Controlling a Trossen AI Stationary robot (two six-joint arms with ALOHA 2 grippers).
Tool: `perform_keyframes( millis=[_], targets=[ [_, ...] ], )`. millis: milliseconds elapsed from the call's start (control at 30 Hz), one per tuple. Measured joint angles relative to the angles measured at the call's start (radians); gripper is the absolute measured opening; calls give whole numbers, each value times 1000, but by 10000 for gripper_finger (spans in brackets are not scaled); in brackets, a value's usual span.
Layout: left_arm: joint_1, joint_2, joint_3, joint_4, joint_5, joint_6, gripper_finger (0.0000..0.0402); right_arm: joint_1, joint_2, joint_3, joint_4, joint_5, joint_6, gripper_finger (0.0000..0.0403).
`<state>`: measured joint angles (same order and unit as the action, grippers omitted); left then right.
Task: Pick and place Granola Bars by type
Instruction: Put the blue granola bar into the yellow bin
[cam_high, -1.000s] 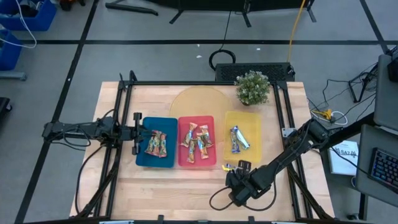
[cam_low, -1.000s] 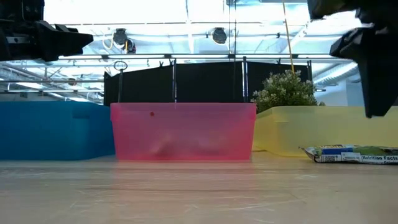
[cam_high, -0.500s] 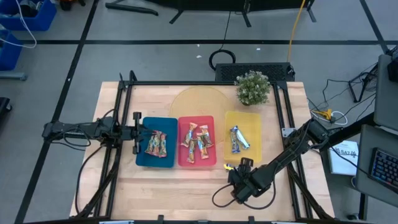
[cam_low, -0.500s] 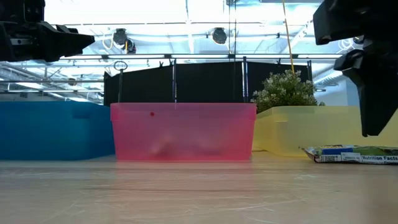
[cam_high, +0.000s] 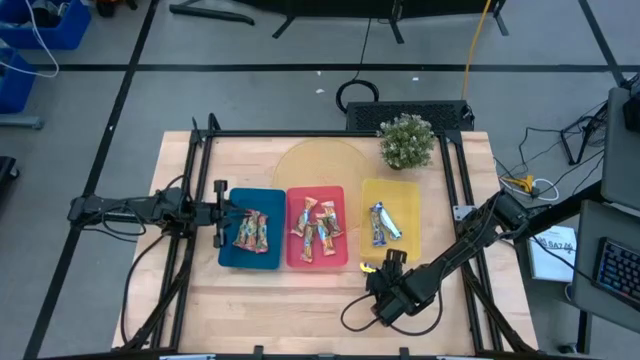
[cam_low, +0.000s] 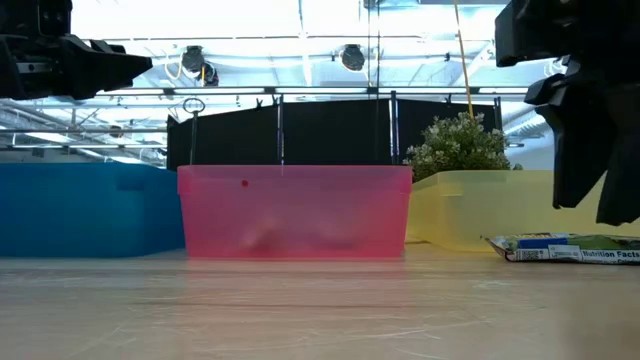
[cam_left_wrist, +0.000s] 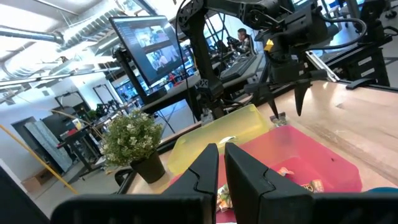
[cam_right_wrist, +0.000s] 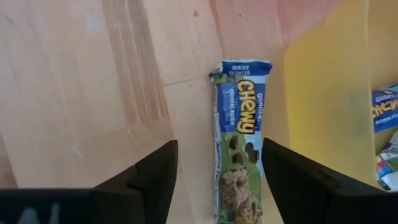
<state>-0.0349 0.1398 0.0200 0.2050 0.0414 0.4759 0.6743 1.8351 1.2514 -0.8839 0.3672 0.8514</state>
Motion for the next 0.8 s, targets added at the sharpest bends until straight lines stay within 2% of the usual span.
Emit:
perform_keyframes(
  millis=[233,533,800],
  targets=[
    [0,0,0,9,0,0,37,0,0,-21,-10,-1,0,224],
    [0,0,0,9,0,23,37,-20,-3,-123,37,-4,26,224],
    [0,0,0,8,0,18,37,-48,-7,-158,146,-96,-20,223]
  ],
)
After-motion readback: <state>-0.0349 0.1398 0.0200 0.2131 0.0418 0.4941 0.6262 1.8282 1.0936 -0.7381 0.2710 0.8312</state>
